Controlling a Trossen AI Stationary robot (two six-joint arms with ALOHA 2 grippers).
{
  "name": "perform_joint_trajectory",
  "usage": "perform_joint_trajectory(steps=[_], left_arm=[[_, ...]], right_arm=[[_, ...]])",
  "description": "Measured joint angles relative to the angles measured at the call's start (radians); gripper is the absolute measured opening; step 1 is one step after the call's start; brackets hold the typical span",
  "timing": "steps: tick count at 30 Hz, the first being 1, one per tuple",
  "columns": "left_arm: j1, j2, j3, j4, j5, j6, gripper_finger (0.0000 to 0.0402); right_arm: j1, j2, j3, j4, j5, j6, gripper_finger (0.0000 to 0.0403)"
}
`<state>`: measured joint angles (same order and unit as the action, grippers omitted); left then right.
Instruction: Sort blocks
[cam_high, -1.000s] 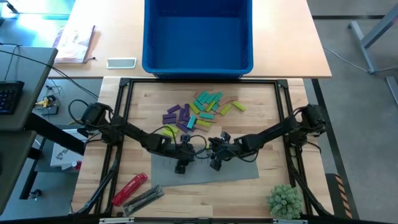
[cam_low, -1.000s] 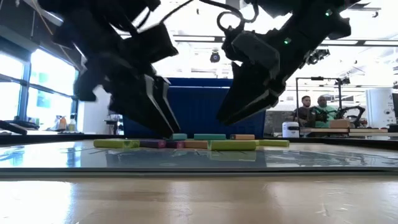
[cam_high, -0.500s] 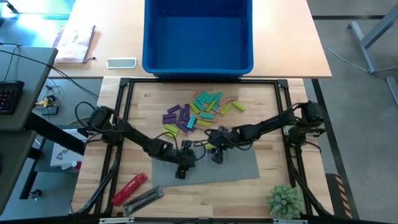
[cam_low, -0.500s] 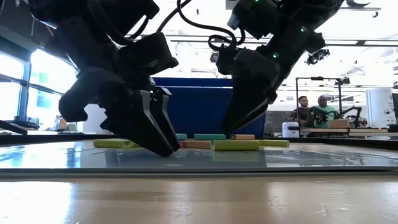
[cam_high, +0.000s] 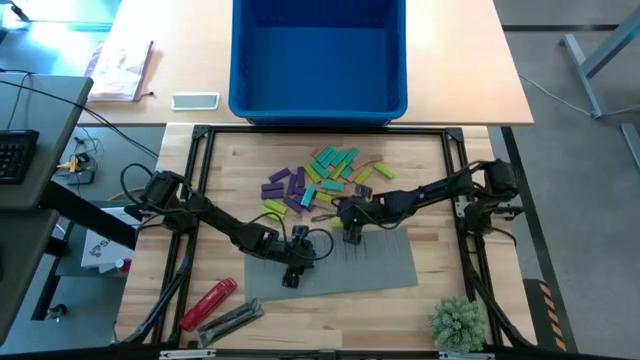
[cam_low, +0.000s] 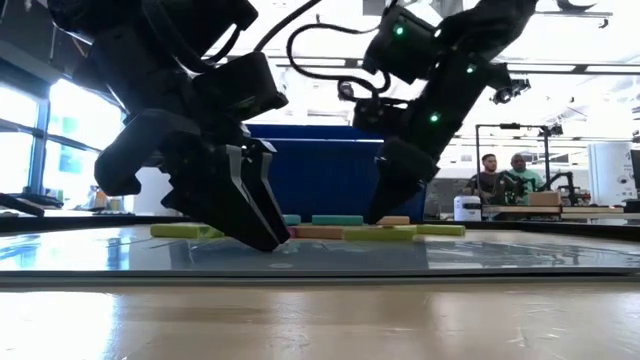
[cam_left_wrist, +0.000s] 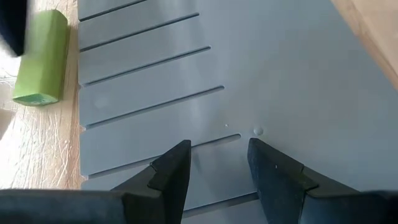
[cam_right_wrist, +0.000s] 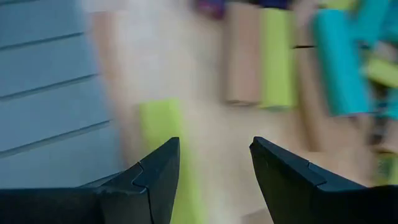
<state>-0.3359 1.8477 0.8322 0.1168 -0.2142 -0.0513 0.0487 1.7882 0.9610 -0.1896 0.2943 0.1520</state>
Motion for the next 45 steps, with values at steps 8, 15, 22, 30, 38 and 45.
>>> perform_joint_trajectory(steps=[8, 15, 22, 30, 38, 45], left_arm=[[0.0, -0.002, -0.002, 0.0, 0.001, 0.011, 0.0145], [0.0, -0.069, -0.008, -0.031, 0.002, 0.062, 0.0145], [-0.025, -0.23, -0.008, -0.057, -0.004, 0.064, 0.0145], [-0.042, -0.336, -0.005, -0.117, -0.046, 0.137, 0.0145], [0.038, -0.258, -0.005, -0.114, -0.079, 0.123, 0.0145], [0.082, -0.136, -0.005, -0.087, -0.076, 0.142, 0.0145]], right_arm=[[0.027, -0.025, 0.053, 0.015, -0.001, 0.034, 0.0185], [0.186, -0.081, 0.068, 0.043, 0.169, 0.103, 0.0185], [0.309, -0.081, 0.068, 0.042, 0.231, 0.231, 0.0185], [0.439, -0.039, 0.068, 0.14, 0.247, 0.346, 0.0185], [0.521, 0.1, 0.156, 0.168, 0.246, 0.45, 0.0183], [0.543, 0.233, 0.347, -0.041, 0.154, 0.451, 0.0183]])
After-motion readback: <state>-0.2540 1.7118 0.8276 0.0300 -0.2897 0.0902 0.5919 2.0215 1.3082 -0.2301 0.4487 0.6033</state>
